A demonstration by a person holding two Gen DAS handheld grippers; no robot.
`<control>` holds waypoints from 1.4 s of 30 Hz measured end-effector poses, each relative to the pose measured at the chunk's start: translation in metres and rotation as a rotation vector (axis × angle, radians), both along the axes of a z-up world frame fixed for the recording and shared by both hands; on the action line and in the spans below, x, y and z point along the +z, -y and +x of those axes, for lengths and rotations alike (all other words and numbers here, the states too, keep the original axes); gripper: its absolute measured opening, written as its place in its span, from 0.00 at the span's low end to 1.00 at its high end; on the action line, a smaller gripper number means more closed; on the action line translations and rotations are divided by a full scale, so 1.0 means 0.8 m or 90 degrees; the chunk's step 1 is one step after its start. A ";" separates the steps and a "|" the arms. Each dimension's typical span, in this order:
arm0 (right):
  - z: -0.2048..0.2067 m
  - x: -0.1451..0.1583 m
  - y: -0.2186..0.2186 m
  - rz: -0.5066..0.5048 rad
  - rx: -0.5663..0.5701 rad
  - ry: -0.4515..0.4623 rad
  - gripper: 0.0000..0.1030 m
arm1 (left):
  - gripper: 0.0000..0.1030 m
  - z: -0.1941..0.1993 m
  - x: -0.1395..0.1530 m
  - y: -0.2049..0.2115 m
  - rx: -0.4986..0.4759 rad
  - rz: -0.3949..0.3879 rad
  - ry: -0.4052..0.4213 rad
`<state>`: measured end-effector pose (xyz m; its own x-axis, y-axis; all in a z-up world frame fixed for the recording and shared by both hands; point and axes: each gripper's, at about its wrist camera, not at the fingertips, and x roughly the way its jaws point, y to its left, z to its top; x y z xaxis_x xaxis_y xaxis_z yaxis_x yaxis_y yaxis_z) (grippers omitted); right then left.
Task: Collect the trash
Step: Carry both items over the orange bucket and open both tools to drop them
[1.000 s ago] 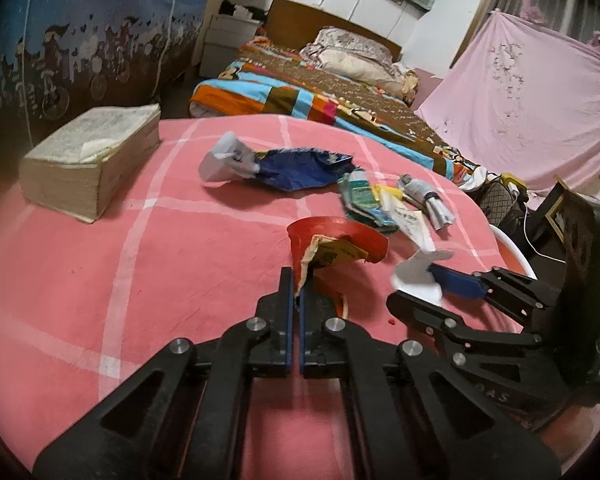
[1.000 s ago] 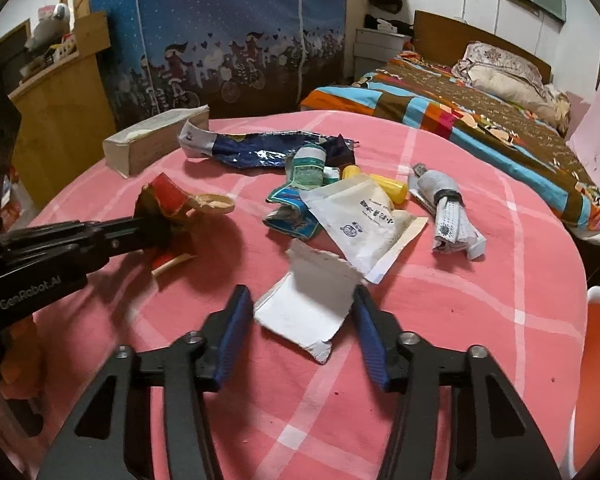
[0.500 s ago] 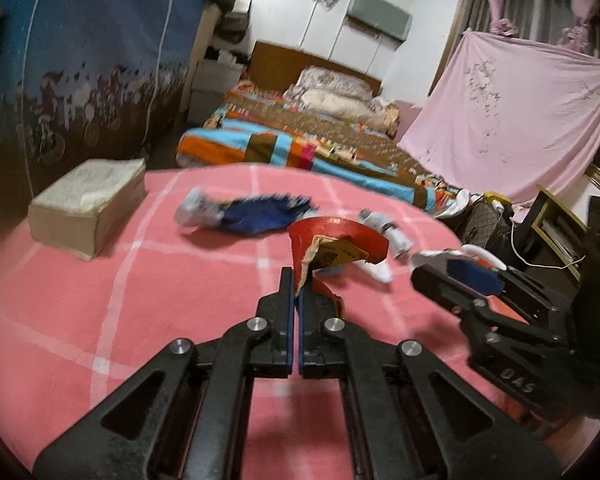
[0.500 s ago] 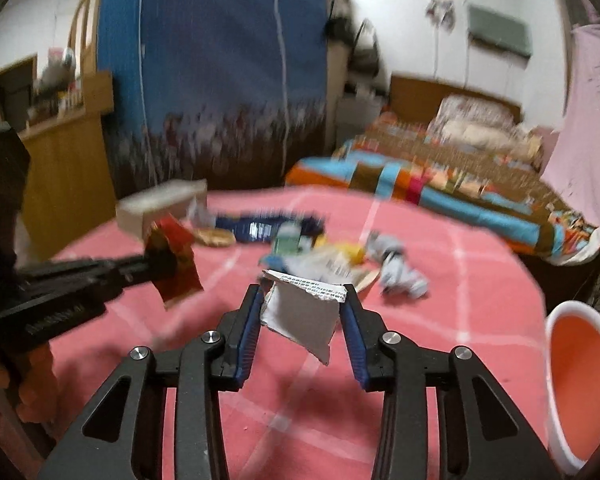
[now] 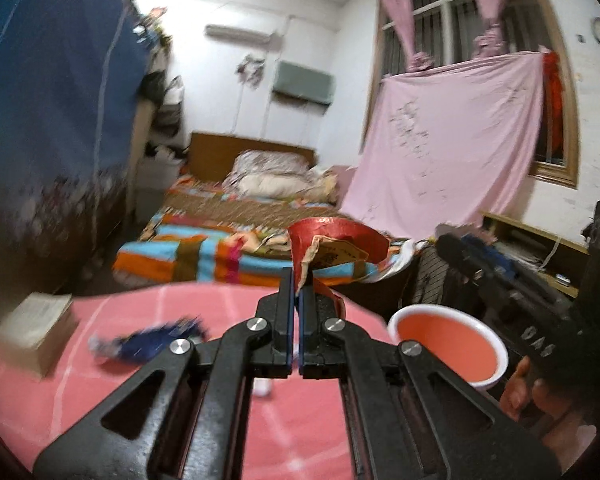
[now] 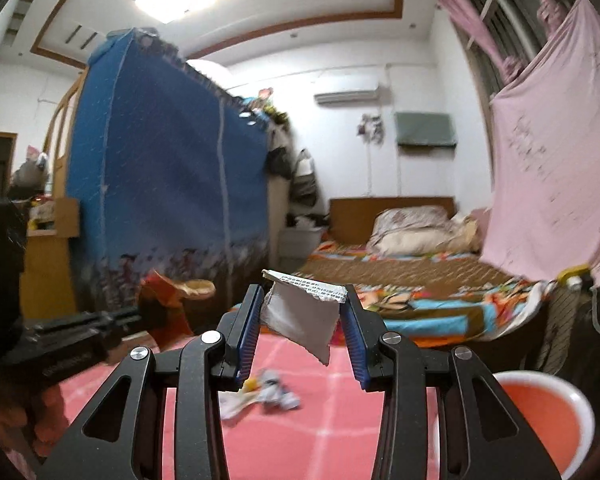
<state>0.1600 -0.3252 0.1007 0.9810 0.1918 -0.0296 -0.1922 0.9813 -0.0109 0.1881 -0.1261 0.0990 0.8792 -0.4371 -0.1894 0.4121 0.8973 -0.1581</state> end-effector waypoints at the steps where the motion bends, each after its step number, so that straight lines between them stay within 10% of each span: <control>1: -0.001 0.000 0.006 0.002 -0.009 0.004 0.36 | 0.00 0.001 0.005 0.010 -0.015 0.000 0.012; 12: -0.012 -0.026 0.120 0.095 -0.157 -0.013 0.36 | 0.00 0.039 0.006 0.121 -0.140 0.035 0.012; 42: 0.009 -0.110 0.249 0.237 -0.283 -0.217 0.47 | 0.03 0.118 -0.092 0.295 -0.241 0.069 -0.363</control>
